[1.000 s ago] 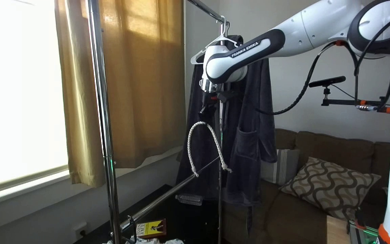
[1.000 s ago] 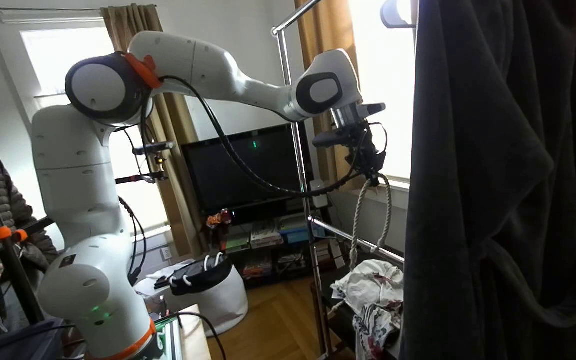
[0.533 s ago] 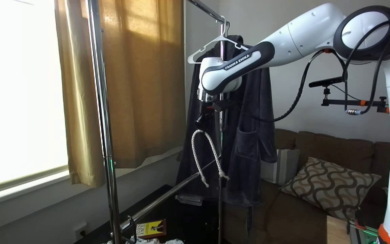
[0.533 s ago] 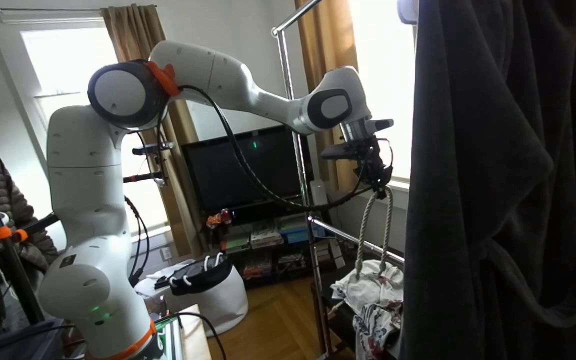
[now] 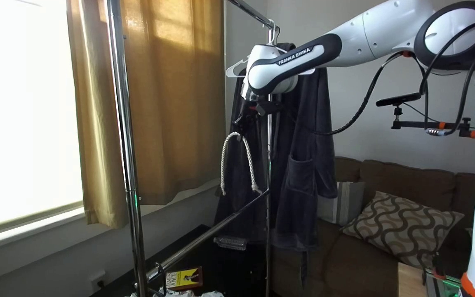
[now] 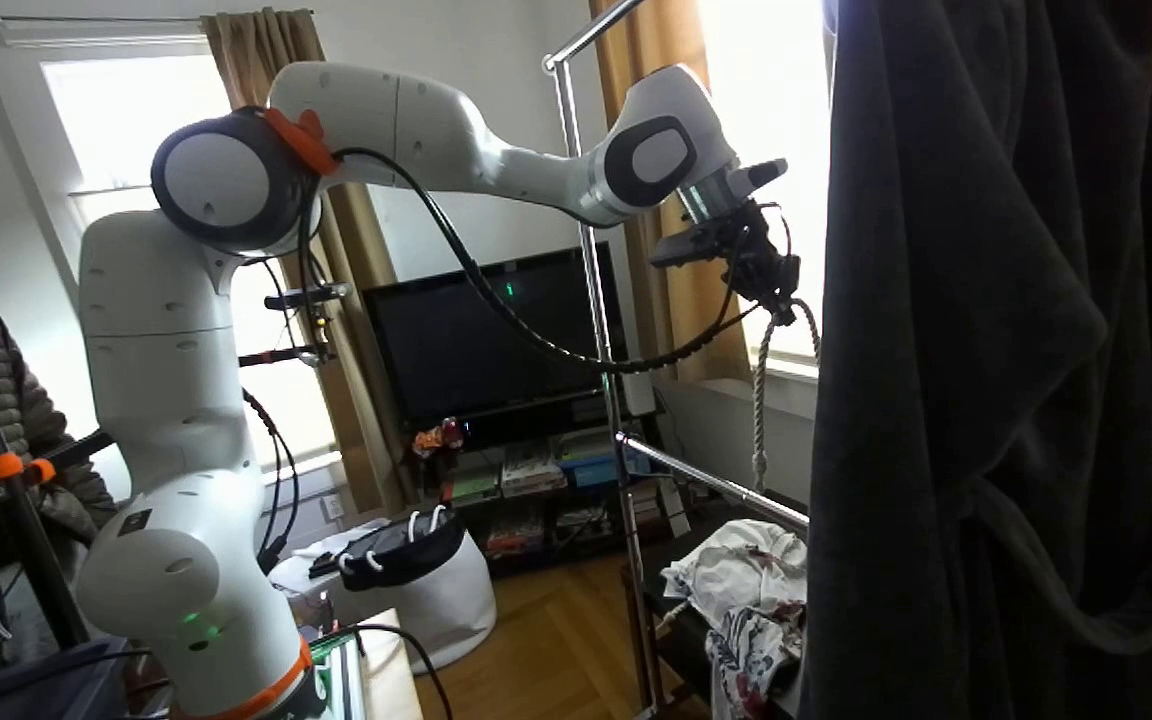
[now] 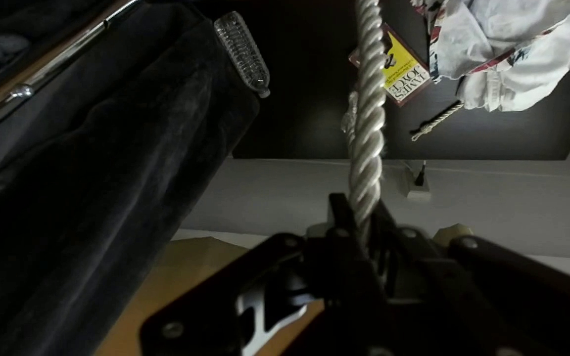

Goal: Move the piece of rope to the bottom rod

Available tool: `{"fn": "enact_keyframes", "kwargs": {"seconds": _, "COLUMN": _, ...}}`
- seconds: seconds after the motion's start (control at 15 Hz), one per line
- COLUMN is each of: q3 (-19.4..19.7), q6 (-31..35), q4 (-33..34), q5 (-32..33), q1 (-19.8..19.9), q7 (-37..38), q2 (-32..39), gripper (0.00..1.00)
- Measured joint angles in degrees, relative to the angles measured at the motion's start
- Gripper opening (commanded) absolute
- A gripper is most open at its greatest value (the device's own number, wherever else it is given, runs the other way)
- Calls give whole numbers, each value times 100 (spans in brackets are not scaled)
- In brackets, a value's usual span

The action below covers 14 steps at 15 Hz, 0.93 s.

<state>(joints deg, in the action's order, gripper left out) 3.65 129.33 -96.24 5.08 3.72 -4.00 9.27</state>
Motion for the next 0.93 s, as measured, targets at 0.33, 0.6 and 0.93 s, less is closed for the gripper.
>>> {"fn": "enact_keyframes", "kwargs": {"seconds": 0.33, "q3": -15, "q6": -31, "q4": -218, "q5": 9, "q1": -9, "q7": 16, "q2": 79, "gripper": 44}}
{"fn": "enact_keyframes", "kwargs": {"seconds": 0.6, "q3": -28, "q6": -124, "q4": -447, "q5": 9, "q1": -9, "q7": 13, "q2": 138, "gripper": 75}}
{"fn": "enact_keyframes", "kwargs": {"seconds": 0.93, "q3": -22, "q6": -129, "q4": -472, "q5": -1, "q1": 5, "q7": -78, "q2": 88, "gripper": 87}}
